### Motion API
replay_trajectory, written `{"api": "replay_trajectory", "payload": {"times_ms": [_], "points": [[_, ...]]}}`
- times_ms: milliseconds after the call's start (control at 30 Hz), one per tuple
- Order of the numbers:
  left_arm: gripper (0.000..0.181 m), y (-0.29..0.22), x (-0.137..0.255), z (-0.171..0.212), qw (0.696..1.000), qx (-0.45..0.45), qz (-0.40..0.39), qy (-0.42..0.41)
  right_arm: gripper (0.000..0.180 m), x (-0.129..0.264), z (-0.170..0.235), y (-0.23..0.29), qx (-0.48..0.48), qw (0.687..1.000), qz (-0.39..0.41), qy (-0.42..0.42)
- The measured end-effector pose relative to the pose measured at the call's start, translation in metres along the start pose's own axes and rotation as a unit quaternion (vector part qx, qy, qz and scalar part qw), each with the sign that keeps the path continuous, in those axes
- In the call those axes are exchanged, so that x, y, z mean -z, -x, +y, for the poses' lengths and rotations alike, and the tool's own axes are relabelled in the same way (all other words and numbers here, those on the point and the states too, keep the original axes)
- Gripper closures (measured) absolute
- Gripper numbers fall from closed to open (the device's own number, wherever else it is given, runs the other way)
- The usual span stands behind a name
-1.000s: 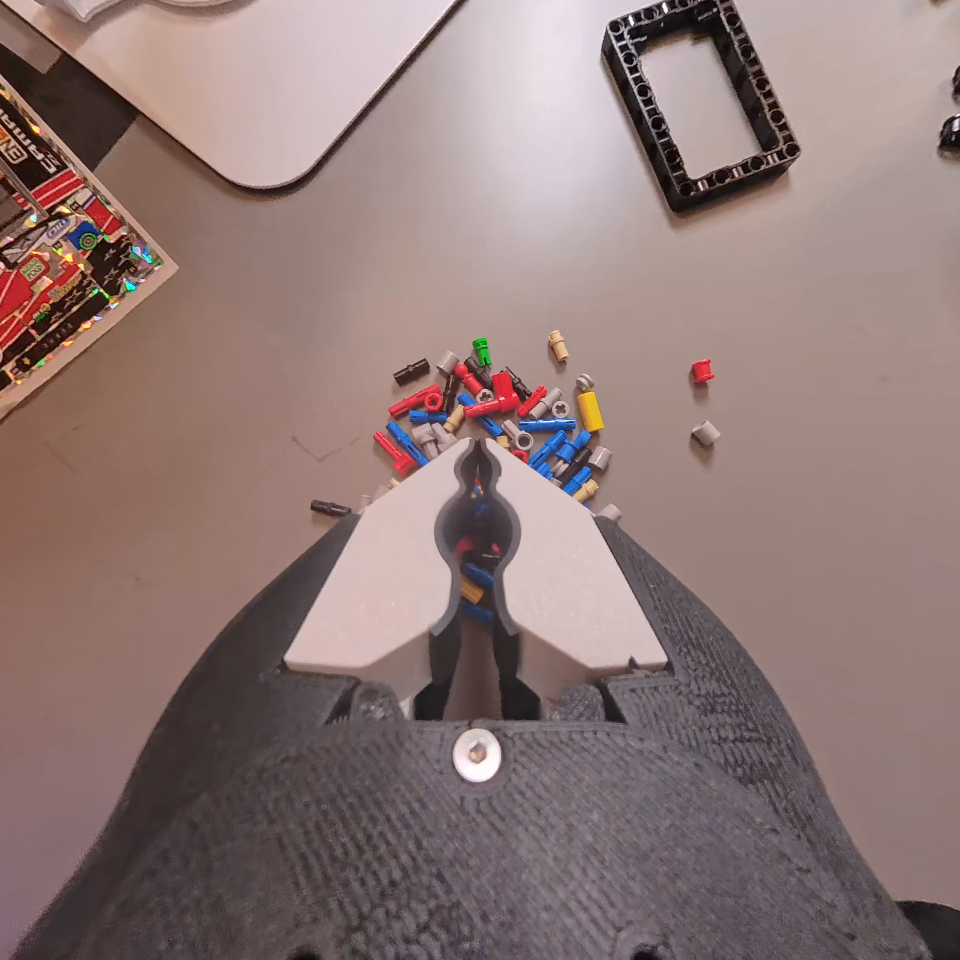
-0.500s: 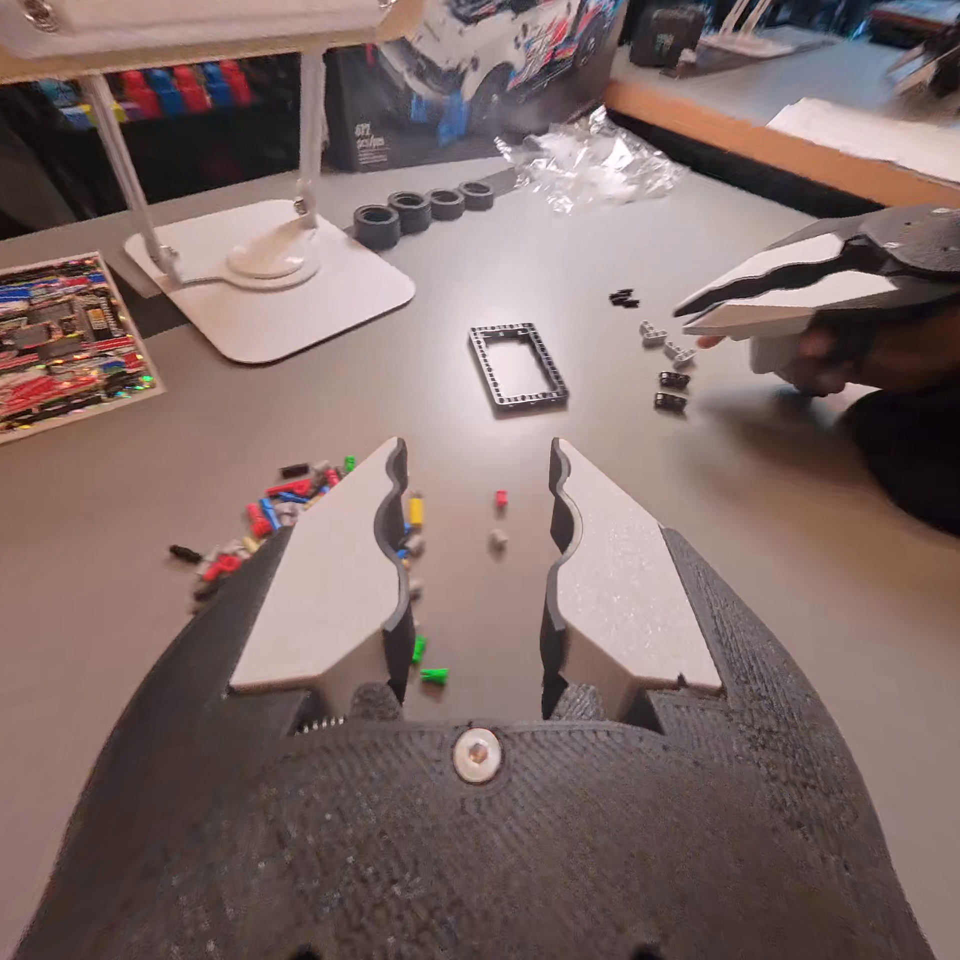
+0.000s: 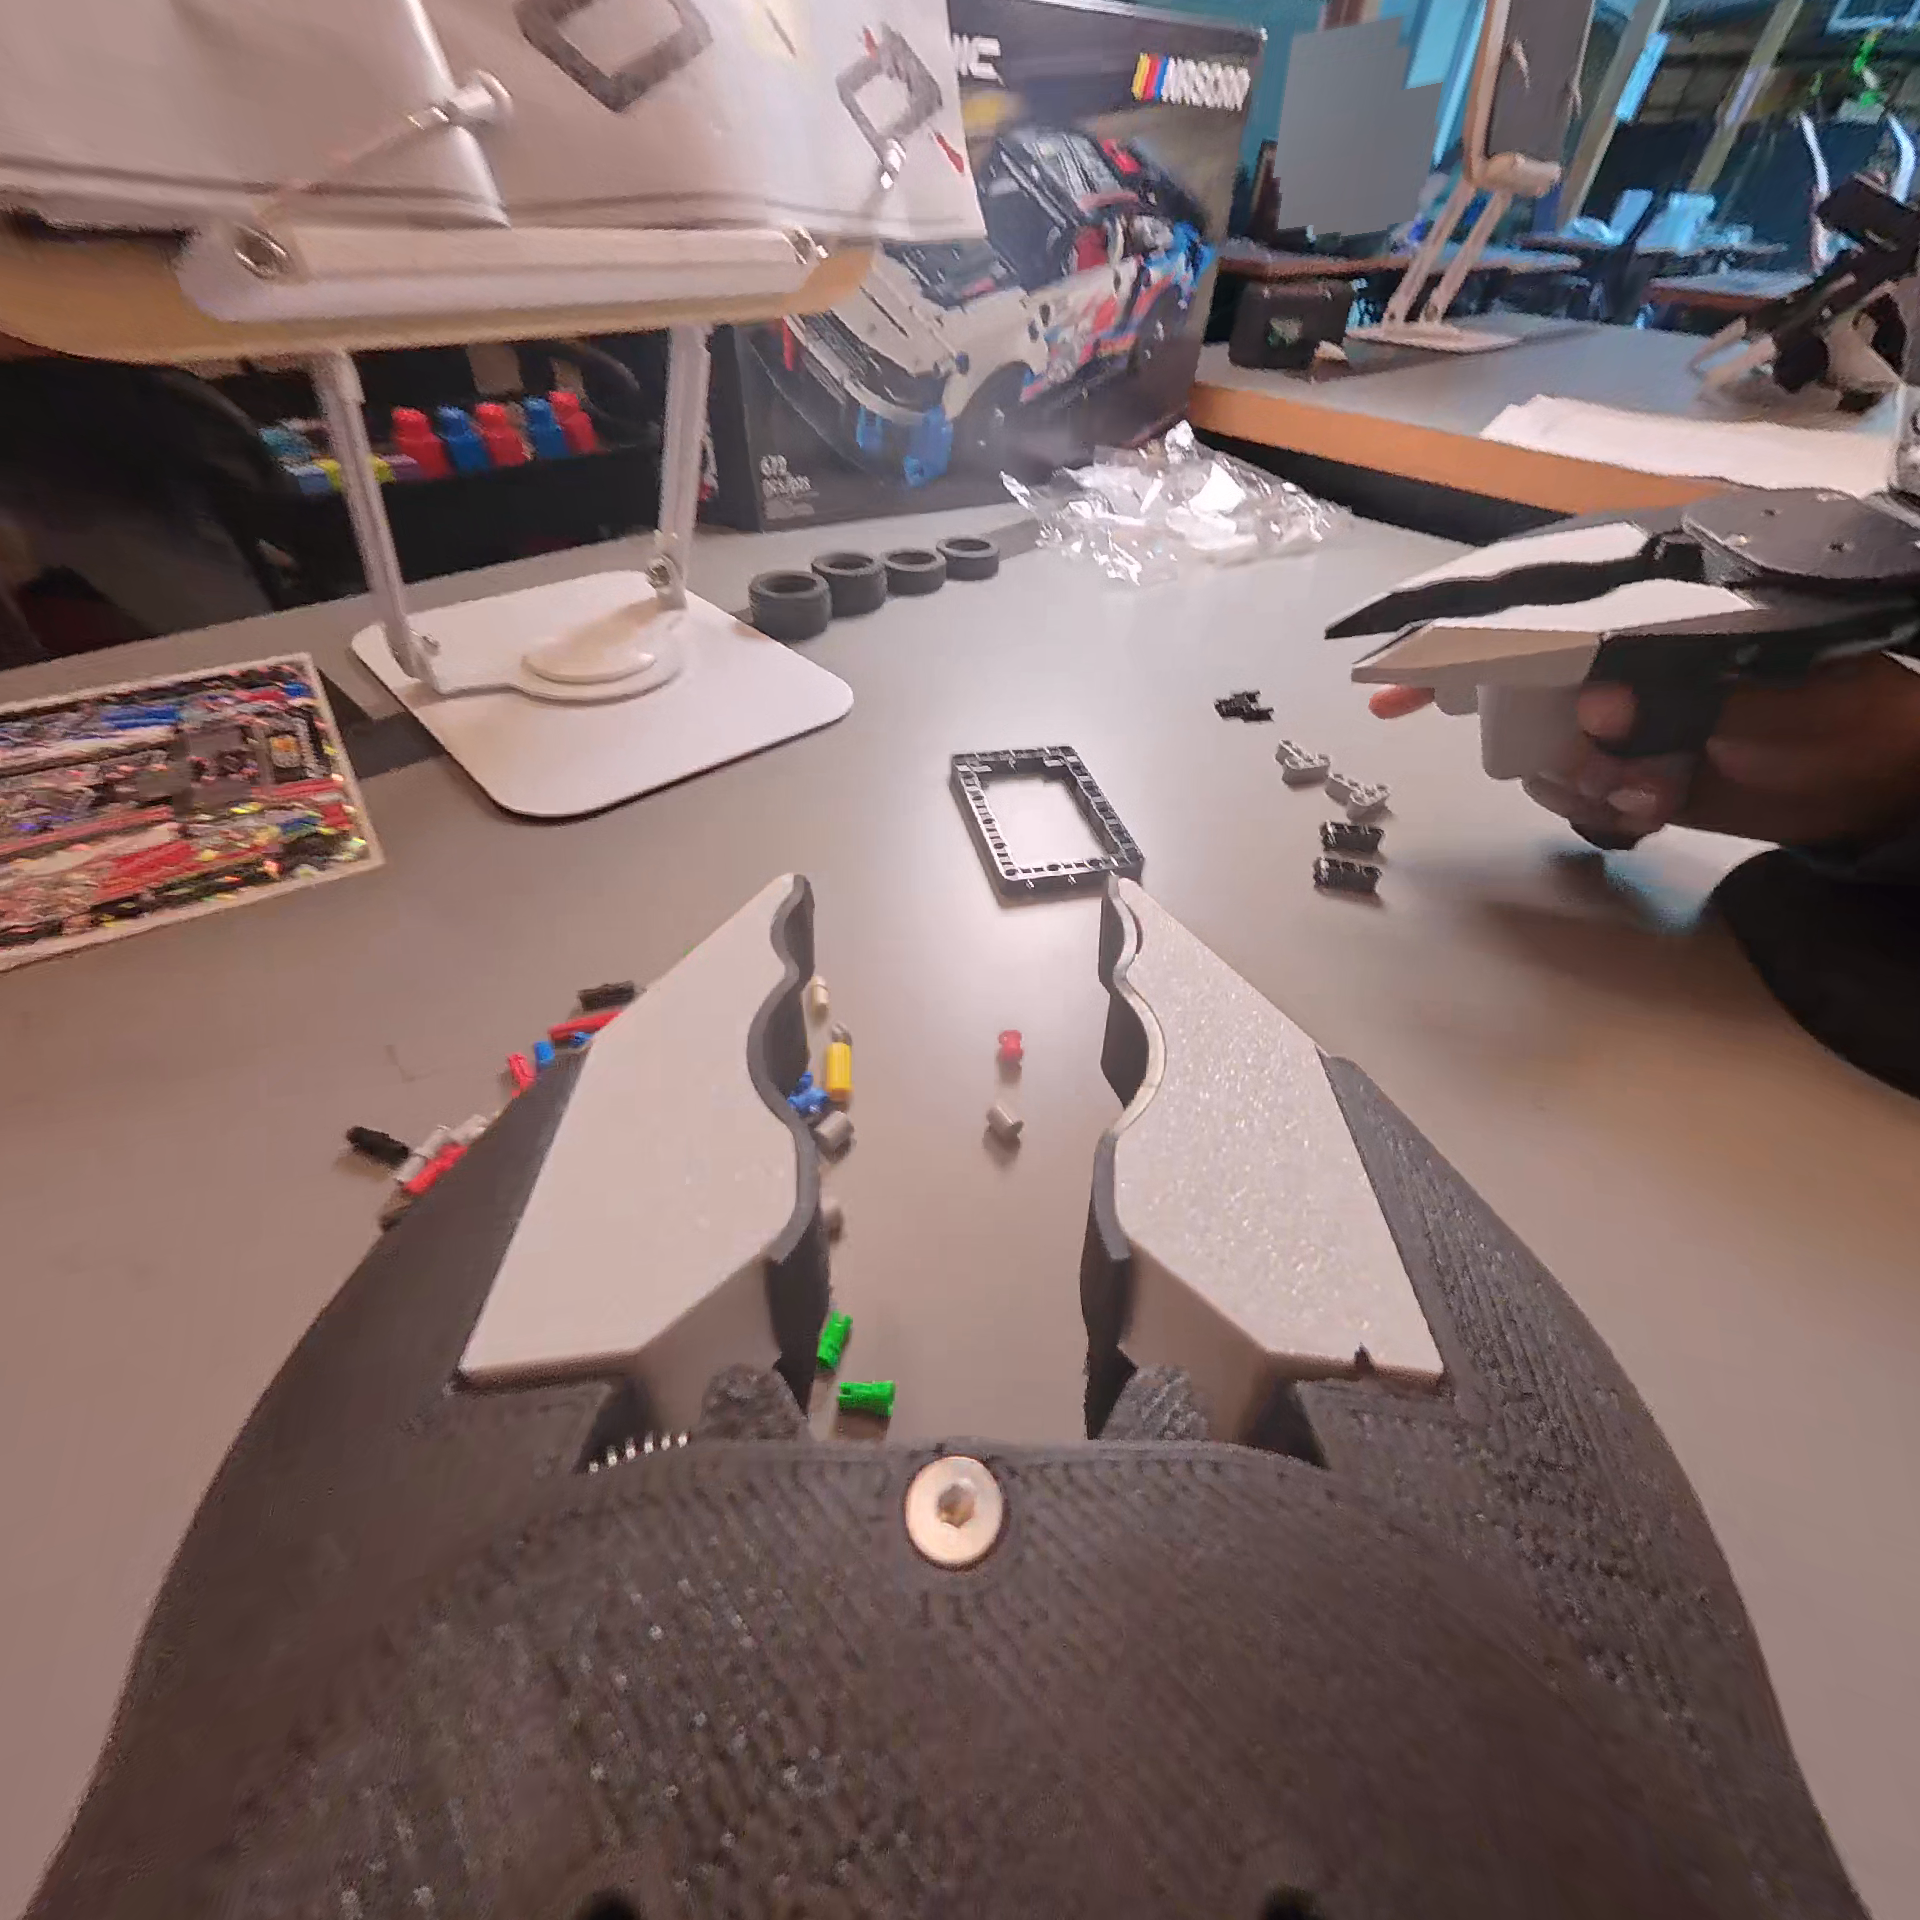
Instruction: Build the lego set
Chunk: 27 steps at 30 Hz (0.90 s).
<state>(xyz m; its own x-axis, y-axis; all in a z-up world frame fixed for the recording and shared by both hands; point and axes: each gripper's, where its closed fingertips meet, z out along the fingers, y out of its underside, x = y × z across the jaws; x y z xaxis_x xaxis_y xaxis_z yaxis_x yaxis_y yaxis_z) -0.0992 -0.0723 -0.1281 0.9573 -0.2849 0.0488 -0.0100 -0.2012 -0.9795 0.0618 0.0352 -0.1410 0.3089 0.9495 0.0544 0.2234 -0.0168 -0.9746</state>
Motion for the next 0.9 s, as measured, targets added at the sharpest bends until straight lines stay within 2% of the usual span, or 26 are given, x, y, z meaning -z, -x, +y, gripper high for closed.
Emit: {"api": "replay_trajectory", "payload": {"times_ms": [233, 633, 900], "points": [[0.125, 0.025, 0.009, -0.010, 0.998, 0.010, -0.048, -0.036, 0.148, 0.012, -0.019, -0.019, -0.022, 0.998, 0.037, -0.050], [0.138, 0.036, 0.014, -0.015, 0.996, 0.007, -0.075, -0.054, 0.163, 0.017, -0.025, -0.024, -0.026, 0.996, 0.047, -0.068], [0.157, 0.035, 0.025, -0.028, 0.993, -0.005, -0.088, -0.081, 0.174, 0.013, -0.029, -0.023, -0.008, 0.996, 0.062, -0.069]]}}
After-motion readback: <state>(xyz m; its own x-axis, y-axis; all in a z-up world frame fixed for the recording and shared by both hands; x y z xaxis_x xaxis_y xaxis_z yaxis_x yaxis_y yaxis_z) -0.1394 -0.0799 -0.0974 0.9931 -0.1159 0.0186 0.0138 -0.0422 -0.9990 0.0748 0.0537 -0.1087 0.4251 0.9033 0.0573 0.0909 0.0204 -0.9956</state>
